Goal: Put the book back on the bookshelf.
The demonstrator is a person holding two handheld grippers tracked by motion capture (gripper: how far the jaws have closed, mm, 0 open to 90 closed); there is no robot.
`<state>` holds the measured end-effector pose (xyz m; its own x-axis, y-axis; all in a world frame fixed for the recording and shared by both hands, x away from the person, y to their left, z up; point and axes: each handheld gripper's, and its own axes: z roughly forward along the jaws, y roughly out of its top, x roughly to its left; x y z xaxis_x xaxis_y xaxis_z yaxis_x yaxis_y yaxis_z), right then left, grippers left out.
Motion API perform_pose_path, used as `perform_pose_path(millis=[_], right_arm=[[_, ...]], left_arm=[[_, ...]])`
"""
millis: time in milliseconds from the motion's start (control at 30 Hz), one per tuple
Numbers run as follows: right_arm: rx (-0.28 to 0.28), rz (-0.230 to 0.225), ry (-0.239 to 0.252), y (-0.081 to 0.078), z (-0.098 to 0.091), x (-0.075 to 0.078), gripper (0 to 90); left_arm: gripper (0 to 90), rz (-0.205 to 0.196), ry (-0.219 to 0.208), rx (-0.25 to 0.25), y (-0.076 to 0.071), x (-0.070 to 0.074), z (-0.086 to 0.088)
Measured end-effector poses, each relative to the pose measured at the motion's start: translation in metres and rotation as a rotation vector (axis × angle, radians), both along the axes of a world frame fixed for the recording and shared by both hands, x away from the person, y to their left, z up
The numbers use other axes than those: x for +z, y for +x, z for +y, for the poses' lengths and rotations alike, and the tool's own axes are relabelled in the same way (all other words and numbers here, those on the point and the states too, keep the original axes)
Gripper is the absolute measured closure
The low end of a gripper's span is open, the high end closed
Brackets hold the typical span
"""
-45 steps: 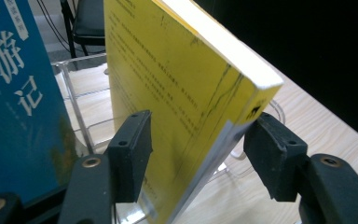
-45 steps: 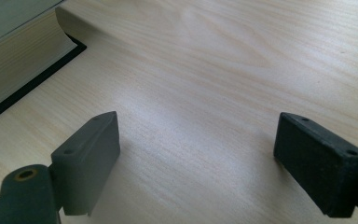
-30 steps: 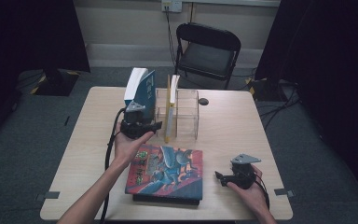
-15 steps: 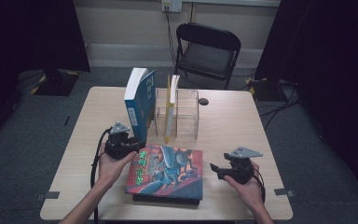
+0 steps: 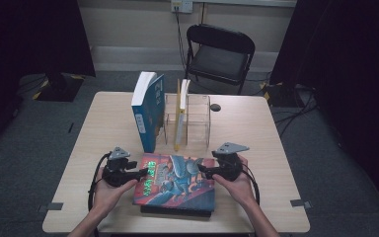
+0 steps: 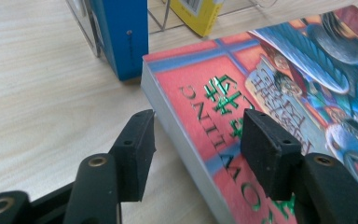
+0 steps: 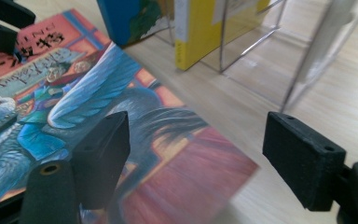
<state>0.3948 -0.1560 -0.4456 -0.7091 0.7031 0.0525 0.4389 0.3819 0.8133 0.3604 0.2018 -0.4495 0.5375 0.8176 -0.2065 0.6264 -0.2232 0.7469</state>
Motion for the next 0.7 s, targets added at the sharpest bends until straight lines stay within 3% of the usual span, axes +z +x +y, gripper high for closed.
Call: perform_pose_path(millis=[100,133,167,400,567,700], right_arm=[[0.017,0.015,-0.006,0.002,0.006,-0.006,22.0],[0.022,0.023,-0.009,0.002,0.007,-0.008,20.4],[0.011,0.013,0.002,0.001,0.008,-0.013,19.5],[0.010,0.017,-0.005,-0.004,0.007,-0.013,21.5],[0.041,0.014,-0.025,-0.019,0.001,-0.010,26.9],[0.053,0.036,0.000,-0.031,-0.008,-0.011,29.8]], left_arm=[[46.5,0.010,-0.011,-0.008,0.001,-0.001,0.001],[46.5,0.015,-0.017,-0.029,0.001,-0.001,0.001],[53.9,0.005,-0.013,-0.066,0.001,-0.001,-0.001],[56.6,0.006,-0.011,-0.073,0.001,-0.001,-0.003],[57.9,0.013,-0.030,-0.089,0.005,-0.002,-0.009],[58.7,0.009,-0.019,-0.089,0.009,-0.001,-0.023]])
